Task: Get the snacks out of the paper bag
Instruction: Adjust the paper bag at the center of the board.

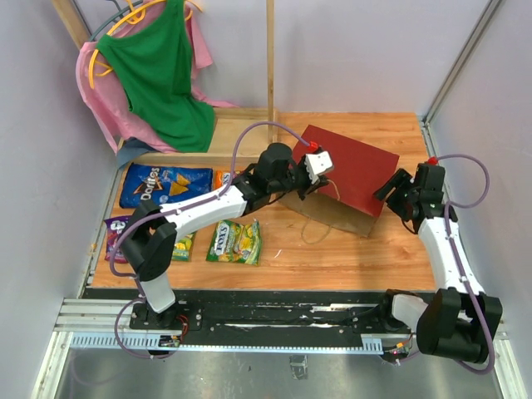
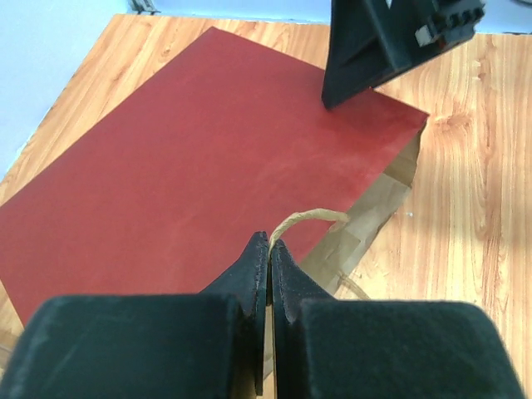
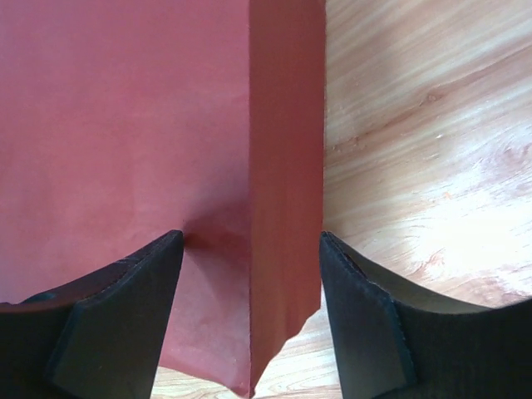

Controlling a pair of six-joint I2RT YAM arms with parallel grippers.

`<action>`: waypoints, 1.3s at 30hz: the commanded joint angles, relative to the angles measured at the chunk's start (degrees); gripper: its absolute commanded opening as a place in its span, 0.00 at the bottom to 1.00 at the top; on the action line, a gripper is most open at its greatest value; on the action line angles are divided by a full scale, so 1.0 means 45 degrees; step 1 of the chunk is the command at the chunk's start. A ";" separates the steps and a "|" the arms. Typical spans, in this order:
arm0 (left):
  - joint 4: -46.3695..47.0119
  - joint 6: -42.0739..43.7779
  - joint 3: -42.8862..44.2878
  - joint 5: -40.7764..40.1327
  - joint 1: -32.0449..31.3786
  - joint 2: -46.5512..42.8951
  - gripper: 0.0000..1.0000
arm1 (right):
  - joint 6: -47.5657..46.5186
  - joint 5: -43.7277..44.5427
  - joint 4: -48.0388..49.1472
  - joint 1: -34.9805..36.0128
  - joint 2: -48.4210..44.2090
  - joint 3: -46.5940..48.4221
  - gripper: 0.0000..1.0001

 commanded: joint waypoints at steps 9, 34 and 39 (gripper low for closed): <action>0.0775 -0.0055 -0.0028 -0.0355 -0.0515 -0.0083 0.01 | 0.0654 -0.0458 0.2870 -0.0198 0.0477 -0.1037 0.26; 0.0674 0.0038 0.3686 -0.3868 -0.1951 0.3162 0.01 | -0.0316 -0.3379 0.4181 -0.2287 0.4433 0.2571 0.01; -0.0521 -0.0360 0.6230 -0.3725 -0.2022 0.4719 0.01 | -0.0906 -0.5575 0.3170 -0.2277 0.7122 0.5812 0.01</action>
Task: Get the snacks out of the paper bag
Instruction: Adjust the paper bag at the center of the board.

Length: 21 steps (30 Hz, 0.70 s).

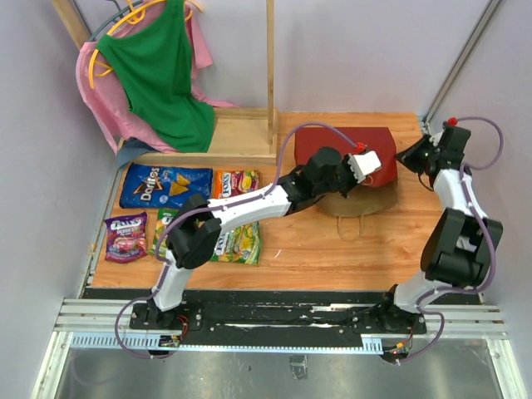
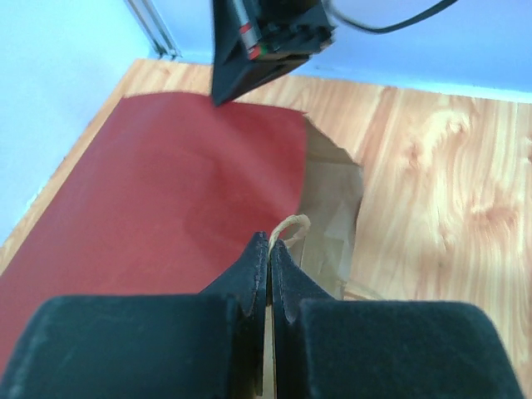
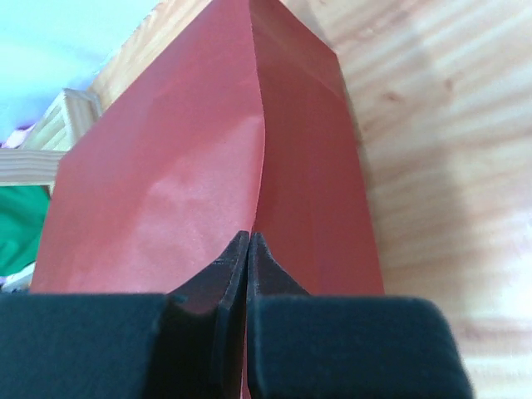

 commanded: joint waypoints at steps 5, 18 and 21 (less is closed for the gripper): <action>-0.1626 -0.0341 0.3585 -0.0402 -0.0093 0.2094 0.01 | -0.1249 -0.2574 -0.1026 -0.0146 0.2330 0.3428 0.01; -0.2304 0.1963 0.2992 -0.0721 0.0137 0.1757 0.01 | -0.1093 -0.1095 -0.1581 -0.0108 -0.3013 0.0645 0.92; -0.3292 0.1679 0.3654 0.0400 0.0726 0.1807 0.01 | -0.0256 0.0156 -0.1089 -0.0127 -0.5248 -0.1452 0.95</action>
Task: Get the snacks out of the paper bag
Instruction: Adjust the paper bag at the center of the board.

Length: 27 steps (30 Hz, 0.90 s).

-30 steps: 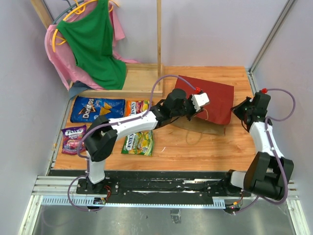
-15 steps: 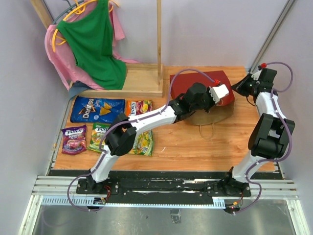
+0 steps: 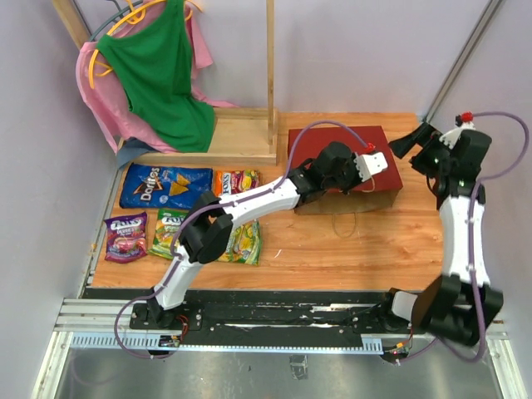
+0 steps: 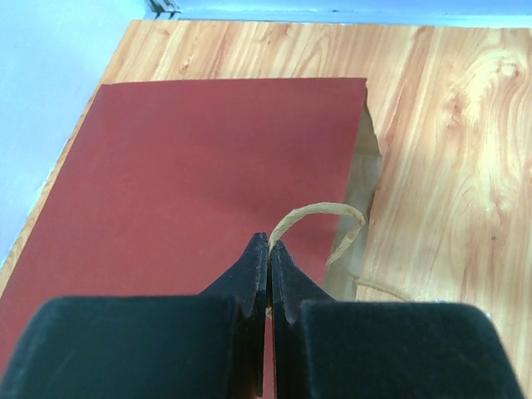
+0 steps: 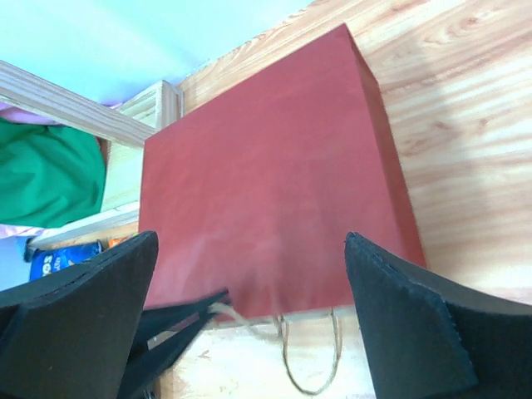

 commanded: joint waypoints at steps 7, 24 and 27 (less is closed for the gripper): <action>-0.1245 -0.0051 0.1025 0.1430 0.1000 -0.0149 0.03 | 0.3220 0.1389 0.1526 0.0252 -0.5381 -0.5602 0.92; -0.1682 -0.2441 0.2987 0.0099 0.1430 0.0635 0.05 | 0.6518 0.5477 0.3704 0.5781 -0.8256 -0.9241 0.81; -0.1677 -0.2740 0.2971 0.0486 0.1577 0.0478 0.04 | 0.7118 0.5772 0.4750 0.6655 -0.7300 -0.9358 0.77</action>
